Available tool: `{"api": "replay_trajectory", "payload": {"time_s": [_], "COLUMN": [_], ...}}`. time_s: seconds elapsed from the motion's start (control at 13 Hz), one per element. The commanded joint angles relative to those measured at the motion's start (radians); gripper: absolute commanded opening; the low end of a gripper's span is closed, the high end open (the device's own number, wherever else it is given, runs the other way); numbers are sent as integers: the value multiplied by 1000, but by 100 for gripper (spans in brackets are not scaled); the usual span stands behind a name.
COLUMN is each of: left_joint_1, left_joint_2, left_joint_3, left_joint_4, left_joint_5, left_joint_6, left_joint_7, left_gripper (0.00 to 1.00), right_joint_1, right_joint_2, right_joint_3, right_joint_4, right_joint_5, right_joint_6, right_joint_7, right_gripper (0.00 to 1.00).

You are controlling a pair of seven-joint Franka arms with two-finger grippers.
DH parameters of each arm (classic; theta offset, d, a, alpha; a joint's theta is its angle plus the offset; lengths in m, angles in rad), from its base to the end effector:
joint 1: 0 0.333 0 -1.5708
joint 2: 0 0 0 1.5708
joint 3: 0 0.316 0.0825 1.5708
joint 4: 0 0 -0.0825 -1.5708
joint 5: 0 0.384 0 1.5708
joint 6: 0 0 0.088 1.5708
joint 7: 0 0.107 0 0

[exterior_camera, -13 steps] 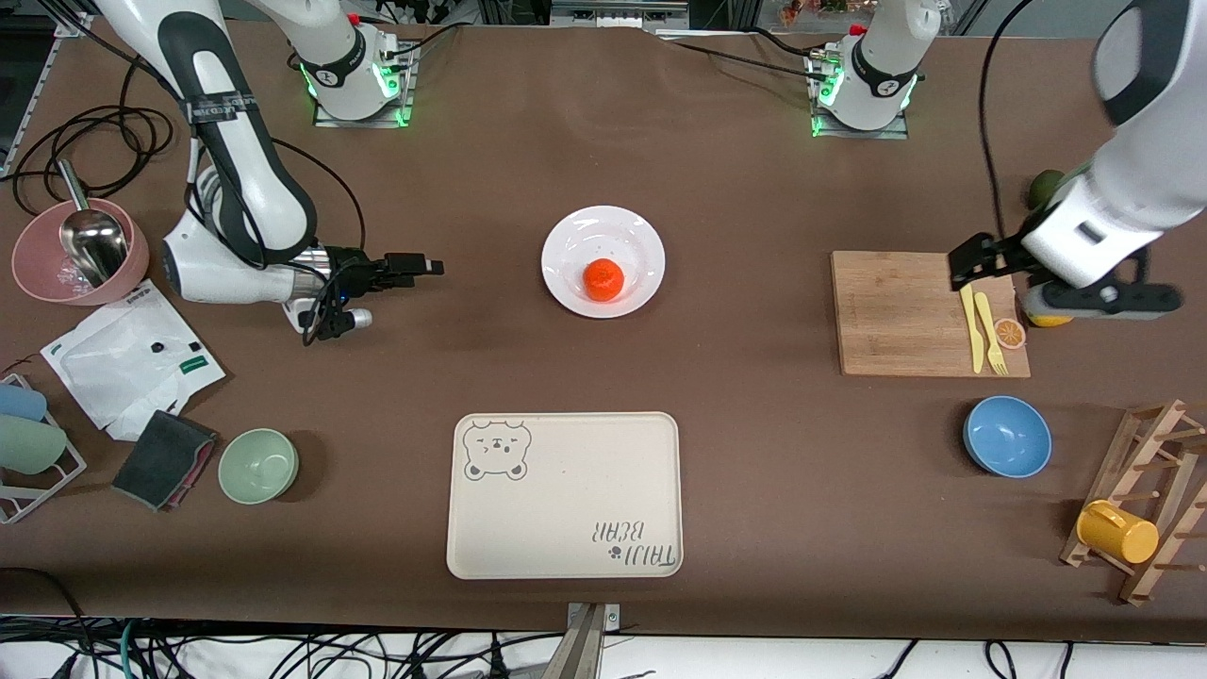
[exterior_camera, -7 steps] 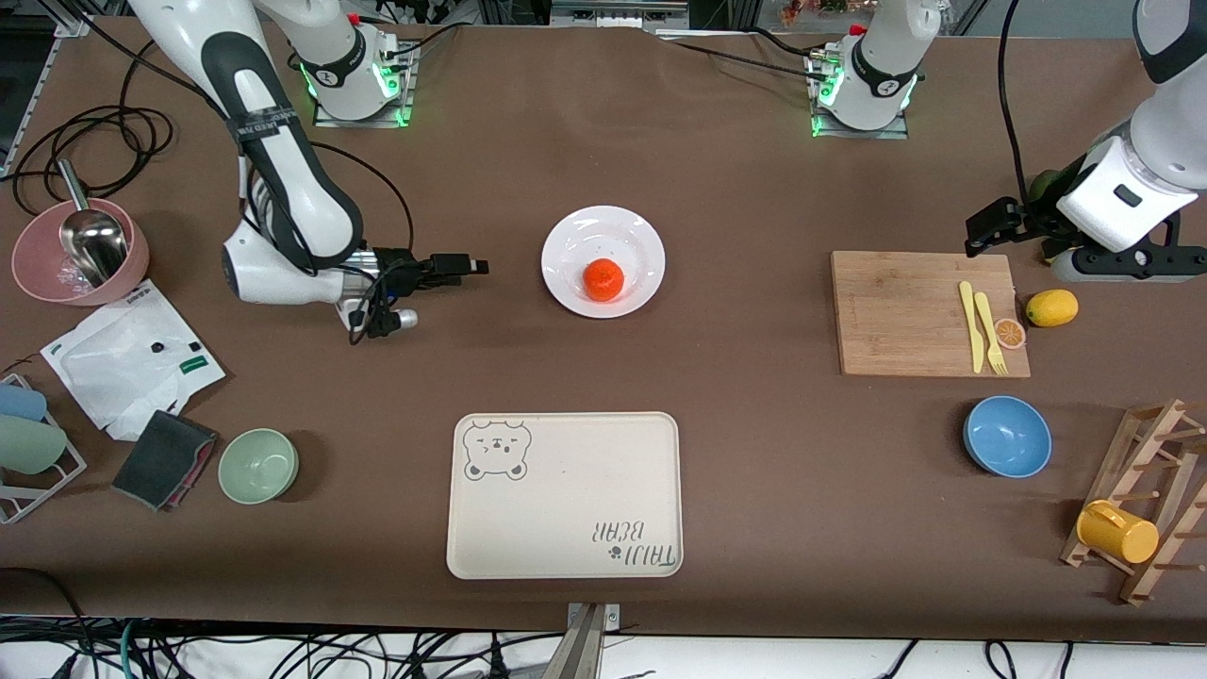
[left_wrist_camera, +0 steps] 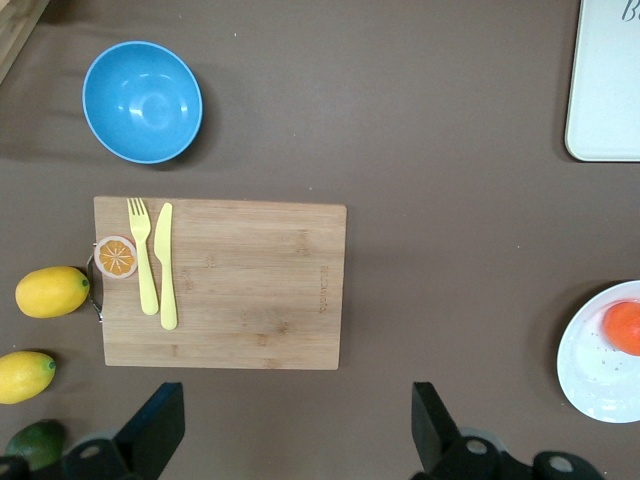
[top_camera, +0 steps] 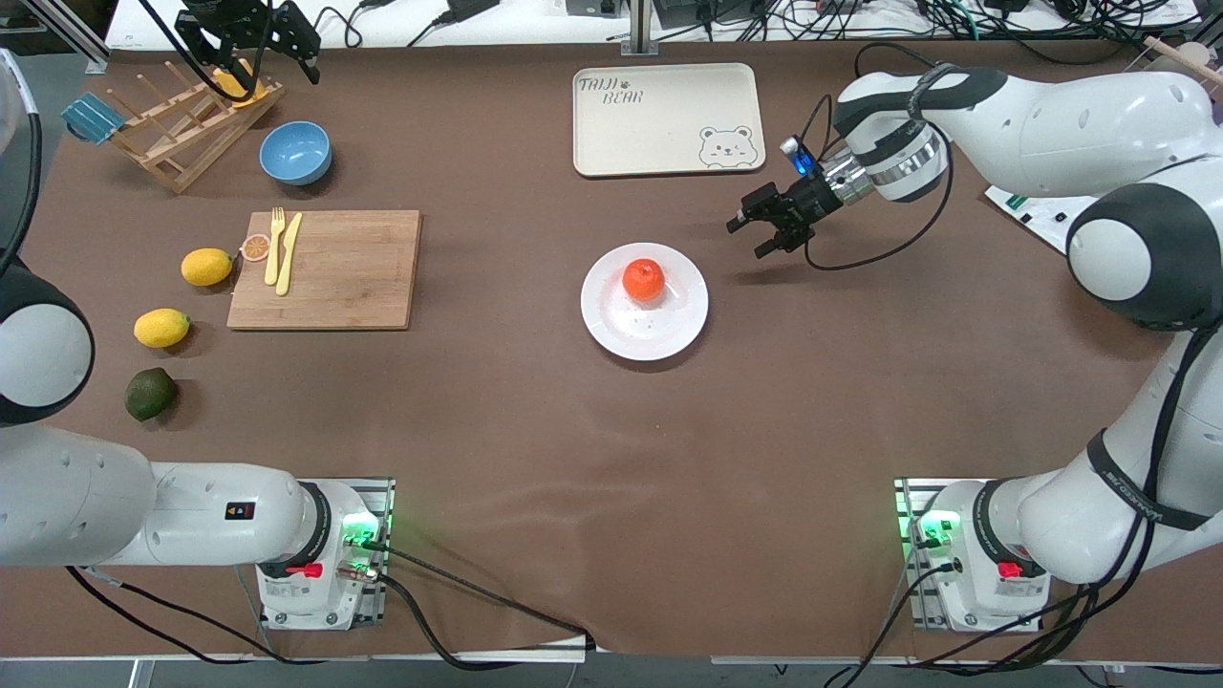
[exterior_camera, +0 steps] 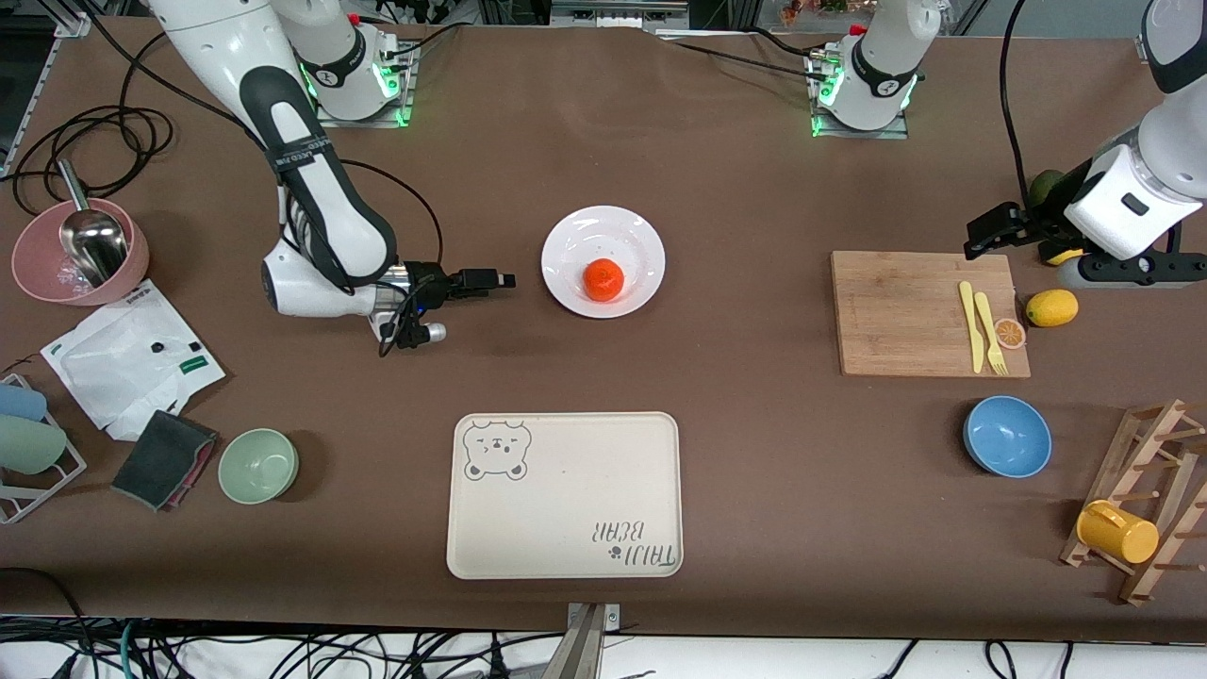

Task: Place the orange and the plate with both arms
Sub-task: 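Grasp the white plate rim with the right gripper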

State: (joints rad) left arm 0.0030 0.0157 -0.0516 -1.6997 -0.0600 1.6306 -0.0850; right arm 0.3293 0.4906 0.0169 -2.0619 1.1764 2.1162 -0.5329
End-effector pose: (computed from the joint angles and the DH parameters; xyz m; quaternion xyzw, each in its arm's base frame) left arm 0.5570 -0.0330 0.5601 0.9984 0.0212 -0.0443 0.0273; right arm 0.5140 0.2305 0.1813 -0.8965 0.0025 0.1427 0.4194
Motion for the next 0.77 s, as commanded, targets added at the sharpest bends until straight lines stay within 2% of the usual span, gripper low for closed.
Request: {"api": "replay_trajectory", "payload": {"time_s": [0.0, 0.69], "left_joint_1": [8, 11], "left_joint_2": [7, 9], "left_joint_3": [-4, -4], "left_joint_4": [25, 15], "left_joint_5": [-11, -7], "left_joint_6": [-21, -23], "left_joint_7": [11, 11], "left_gripper": [100, 100], "right_joint_1": [46, 100], "right_joint_2": [54, 117], "right_joint_3": [0, -2], "right_joint_4": [43, 77], "right_joint_5": [95, 144], "right_joint_6": [36, 41], "right_joint_7": [-39, -188], "right_gripper": [100, 99]}}
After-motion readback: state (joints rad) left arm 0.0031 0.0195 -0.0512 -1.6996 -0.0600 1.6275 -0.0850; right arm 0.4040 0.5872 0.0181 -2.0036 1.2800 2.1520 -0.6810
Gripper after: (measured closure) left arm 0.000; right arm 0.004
